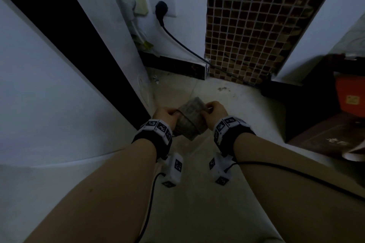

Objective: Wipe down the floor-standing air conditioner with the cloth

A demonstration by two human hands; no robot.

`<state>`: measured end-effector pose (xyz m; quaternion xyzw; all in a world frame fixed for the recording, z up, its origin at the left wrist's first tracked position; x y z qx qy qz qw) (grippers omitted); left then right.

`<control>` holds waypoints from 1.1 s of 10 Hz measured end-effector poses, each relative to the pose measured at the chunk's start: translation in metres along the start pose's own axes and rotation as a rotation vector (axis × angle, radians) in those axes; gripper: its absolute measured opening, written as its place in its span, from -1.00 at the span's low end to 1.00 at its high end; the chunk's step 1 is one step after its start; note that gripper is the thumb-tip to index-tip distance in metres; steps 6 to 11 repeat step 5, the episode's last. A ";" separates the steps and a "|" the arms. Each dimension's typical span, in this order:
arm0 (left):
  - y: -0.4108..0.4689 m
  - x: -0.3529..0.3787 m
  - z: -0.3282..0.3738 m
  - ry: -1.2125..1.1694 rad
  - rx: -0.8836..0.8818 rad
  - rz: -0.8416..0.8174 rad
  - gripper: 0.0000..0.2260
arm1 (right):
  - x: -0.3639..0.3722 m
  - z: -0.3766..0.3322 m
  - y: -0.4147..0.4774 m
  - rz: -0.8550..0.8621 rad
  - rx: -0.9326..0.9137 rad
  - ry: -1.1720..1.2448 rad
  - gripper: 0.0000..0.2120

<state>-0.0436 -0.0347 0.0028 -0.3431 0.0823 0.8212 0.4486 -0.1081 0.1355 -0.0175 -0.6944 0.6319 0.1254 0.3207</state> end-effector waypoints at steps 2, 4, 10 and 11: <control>0.006 0.015 -0.023 0.039 -0.106 -0.076 -0.77 | 0.023 0.023 0.011 -0.058 0.048 -0.122 -0.75; 0.012 0.031 -0.044 0.103 -0.179 -0.175 -0.70 | 0.039 0.039 0.020 -0.160 0.035 -0.253 -0.69; 0.013 0.029 -0.043 0.152 -0.203 -0.133 -0.69 | 0.040 0.039 0.021 -0.179 0.070 -0.268 -0.64; 0.013 0.029 -0.043 0.152 -0.203 -0.133 -0.69 | 0.040 0.039 0.021 -0.179 0.070 -0.268 -0.64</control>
Point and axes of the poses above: each hand's wrist, its own y-axis towards the middle knuckle, its own x-axis out of the palm, z = x × y, the point moved 5 cm from there along y, towards the middle knuckle, and after that the axes turned 13 degrees about z, right-handed, at the moved point
